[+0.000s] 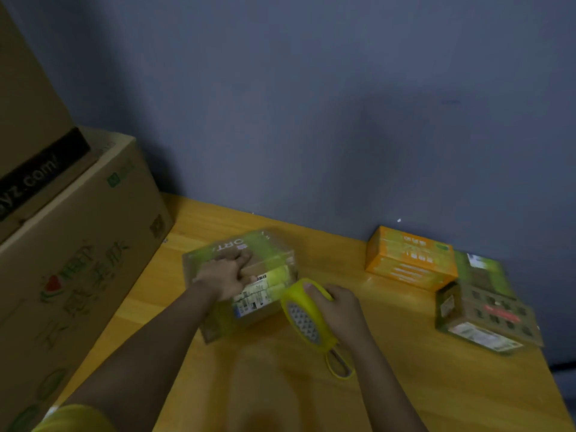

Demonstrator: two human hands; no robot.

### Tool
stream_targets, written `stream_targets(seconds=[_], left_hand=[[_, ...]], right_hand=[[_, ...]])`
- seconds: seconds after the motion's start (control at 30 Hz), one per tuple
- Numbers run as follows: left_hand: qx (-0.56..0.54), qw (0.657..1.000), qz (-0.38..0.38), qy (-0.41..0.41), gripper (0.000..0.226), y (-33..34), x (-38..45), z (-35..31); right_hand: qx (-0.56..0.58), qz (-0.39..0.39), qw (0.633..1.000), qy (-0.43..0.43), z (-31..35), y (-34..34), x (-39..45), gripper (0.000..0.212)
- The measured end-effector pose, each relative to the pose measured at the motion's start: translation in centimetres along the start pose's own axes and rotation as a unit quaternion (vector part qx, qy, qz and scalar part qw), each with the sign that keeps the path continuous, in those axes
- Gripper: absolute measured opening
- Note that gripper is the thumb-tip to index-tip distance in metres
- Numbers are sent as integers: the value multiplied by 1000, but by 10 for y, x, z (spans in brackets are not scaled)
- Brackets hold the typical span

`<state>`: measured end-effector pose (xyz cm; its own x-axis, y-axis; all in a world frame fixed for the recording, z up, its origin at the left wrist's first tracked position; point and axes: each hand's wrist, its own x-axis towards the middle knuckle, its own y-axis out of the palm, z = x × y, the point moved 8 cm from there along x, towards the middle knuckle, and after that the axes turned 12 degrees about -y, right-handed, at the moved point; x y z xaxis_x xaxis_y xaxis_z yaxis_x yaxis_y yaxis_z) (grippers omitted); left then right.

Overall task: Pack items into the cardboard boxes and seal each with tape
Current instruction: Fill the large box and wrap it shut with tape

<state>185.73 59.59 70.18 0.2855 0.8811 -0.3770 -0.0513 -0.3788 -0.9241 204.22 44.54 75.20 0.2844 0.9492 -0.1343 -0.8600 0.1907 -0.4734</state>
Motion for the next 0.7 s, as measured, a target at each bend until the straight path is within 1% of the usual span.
stream_targets(seconds=[0.03,0.13,0.2,0.23,0.27,0.33,0.37,0.43,0.5,0.53,0.6,0.7], left_hand=[[-19,1000,6,-14,67,-8,7,5],[-69,996,-17,-48,56,-28,29,17],[-72,993,-55,-76,49,-39,41,25],[-67,992,-67,-87,49,-42,47,29],[-58,991,-74,-97,50,-45,54,33],[-47,989,-84,-109,50,-46,67,39],[-52,988,-95,-111,49,-47,73,41],[-69,986,-102,-114,48,-44,86,47],[-88,985,-97,-112,48,-42,101,56],[-88,985,-109,-105,50,-41,108,60],[-77,981,-151,-90,56,-44,119,65],[-81,979,-162,-89,53,-39,127,74]], right_hand=[[6,7,1000,-11,8,1,9,33],[-6,39,999,-24,28,13,37,39],[-8,55,998,-31,40,23,58,58],[-4,60,998,-32,46,28,67,62],[-2,62,998,-32,51,33,78,57],[5,63,997,-38,62,40,95,28],[4,61,997,-45,69,46,104,18],[-2,52,997,-50,80,57,124,21],[8,35,998,-44,88,67,142,27],[17,15,999,-44,90,69,149,30],[23,-47,998,-44,92,66,161,37],[11,-115,992,-57,100,63,167,50]])
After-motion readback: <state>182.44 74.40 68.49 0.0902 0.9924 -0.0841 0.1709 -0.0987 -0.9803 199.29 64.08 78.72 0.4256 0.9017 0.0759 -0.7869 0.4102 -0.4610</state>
